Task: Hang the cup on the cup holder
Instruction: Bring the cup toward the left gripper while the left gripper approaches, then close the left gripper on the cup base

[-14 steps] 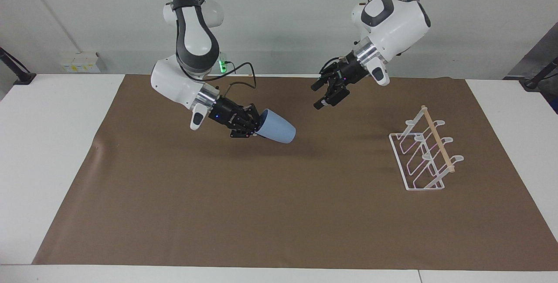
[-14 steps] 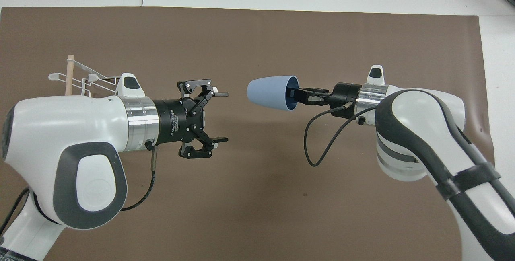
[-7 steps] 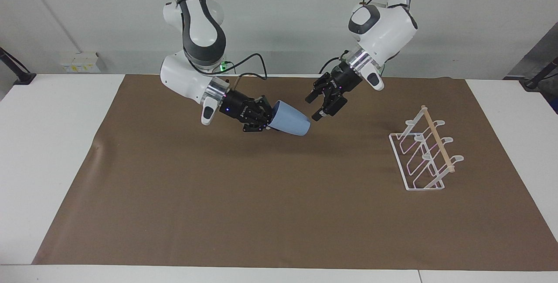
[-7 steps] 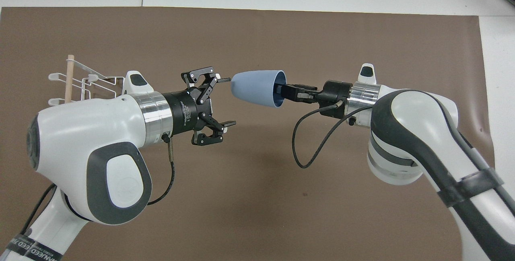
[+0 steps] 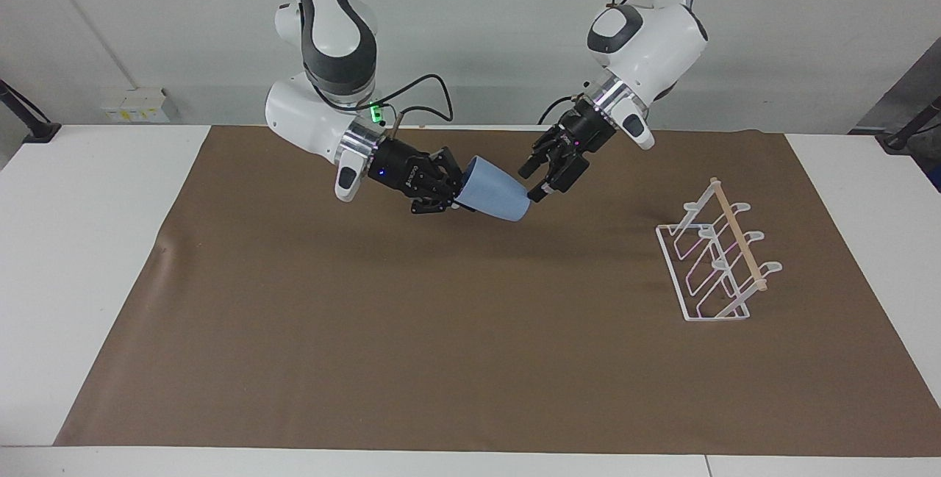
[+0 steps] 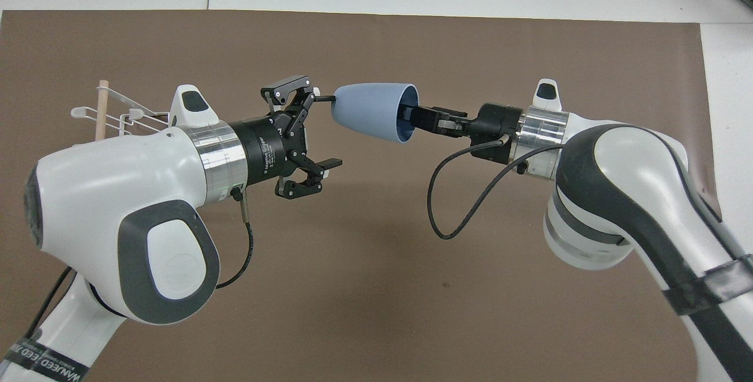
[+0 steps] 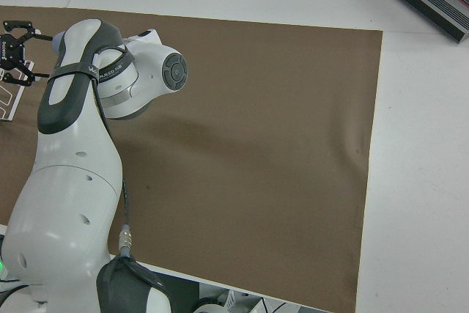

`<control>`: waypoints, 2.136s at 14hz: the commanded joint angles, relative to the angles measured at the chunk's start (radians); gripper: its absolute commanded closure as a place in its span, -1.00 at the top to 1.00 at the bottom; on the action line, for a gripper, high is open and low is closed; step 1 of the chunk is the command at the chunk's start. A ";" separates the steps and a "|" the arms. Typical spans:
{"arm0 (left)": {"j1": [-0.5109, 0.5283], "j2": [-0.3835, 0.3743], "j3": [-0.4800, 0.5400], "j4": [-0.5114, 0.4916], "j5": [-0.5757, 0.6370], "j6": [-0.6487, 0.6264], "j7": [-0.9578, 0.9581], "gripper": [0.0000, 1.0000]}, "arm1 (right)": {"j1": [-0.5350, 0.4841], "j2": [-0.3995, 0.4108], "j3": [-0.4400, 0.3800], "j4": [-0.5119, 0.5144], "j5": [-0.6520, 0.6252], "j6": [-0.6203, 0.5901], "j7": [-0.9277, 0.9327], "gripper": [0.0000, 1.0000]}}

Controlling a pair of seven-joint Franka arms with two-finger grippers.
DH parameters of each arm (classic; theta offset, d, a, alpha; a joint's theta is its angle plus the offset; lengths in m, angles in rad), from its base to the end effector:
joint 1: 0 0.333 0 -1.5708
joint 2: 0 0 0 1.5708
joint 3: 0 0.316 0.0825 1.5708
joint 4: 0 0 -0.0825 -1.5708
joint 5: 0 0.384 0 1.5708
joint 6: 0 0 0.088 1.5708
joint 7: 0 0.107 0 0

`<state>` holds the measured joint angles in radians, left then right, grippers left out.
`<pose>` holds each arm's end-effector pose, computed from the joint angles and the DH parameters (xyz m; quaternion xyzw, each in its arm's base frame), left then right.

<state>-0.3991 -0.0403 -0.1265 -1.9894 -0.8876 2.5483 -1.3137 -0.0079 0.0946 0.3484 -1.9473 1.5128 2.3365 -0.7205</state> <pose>0.5135 -0.2872 0.5435 0.6944 0.5797 -0.1023 0.4138 0.5743 0.2146 0.4796 -0.8138 -0.0154 -0.2089 0.5421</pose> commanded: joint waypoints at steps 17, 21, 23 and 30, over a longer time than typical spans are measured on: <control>0.082 0.031 -0.057 0.118 0.042 -0.031 0.111 1.00 | -0.014 -0.024 0.047 0.027 0.043 0.029 0.036 -1.00; 0.075 0.025 -0.064 0.110 0.050 -0.046 0.113 1.00 | -0.015 -0.024 0.047 0.027 0.041 0.030 0.042 -1.00; 0.066 0.023 -0.064 0.106 0.050 -0.046 0.113 1.00 | -0.015 -0.024 0.047 0.027 0.041 0.030 0.043 -1.00; 0.066 0.036 -0.064 0.107 0.050 -0.008 0.137 0.63 | -0.014 -0.024 0.049 0.027 0.041 0.052 0.043 -1.00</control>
<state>-0.3247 -0.0163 -0.1973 -1.8930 -0.8493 2.5236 -1.1876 -0.0075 0.0800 0.3744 -1.9193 1.5262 2.3431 -0.6936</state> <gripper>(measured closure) 0.048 0.943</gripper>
